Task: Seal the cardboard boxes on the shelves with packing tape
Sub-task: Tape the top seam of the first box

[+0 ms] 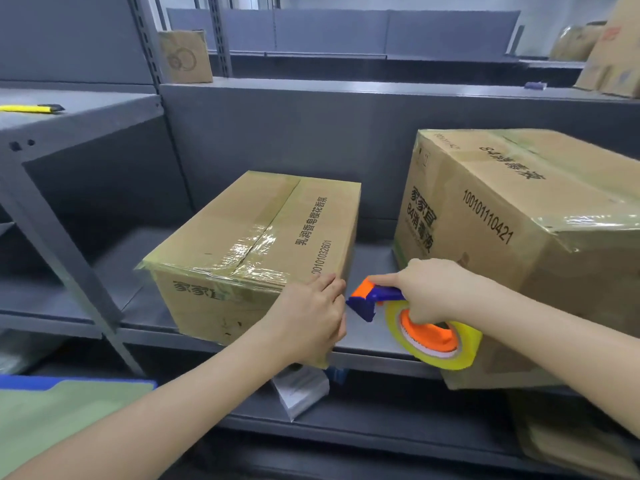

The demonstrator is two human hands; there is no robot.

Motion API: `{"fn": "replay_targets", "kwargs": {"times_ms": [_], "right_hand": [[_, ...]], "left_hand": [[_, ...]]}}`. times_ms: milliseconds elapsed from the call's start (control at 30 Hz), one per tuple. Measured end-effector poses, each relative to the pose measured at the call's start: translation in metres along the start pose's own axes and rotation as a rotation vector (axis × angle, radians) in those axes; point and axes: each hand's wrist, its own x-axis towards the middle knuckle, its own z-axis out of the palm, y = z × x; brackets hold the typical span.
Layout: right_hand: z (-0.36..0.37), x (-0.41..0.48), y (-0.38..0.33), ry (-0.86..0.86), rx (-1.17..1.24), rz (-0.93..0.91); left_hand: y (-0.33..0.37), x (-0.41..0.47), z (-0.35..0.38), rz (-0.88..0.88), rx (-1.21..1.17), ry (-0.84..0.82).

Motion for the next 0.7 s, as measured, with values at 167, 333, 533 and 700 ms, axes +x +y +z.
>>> {"fn": "replay_targets", "kwargs": {"times_ms": [167, 333, 533, 700], "right_hand": [[-0.019, 0.000, 0.011, 0.324, 0.212, 0.255], [-0.047, 0.026, -0.013, 0.613, 0.138, 0.175], [-0.065, 0.067, -0.052, 0.702, 0.015, 0.099], [-0.053, 0.081, -0.085, 0.806, -0.017, 0.017]], "left_hand": [[0.007, -0.001, -0.003, -0.045, 0.027, -0.050], [-0.020, -0.004, -0.017, -0.027, -0.324, -0.044], [-0.078, -0.043, -0.021, -0.181, -0.177, -0.108], [-0.100, -0.072, -0.018, -0.193, 0.034, -0.056]]}}
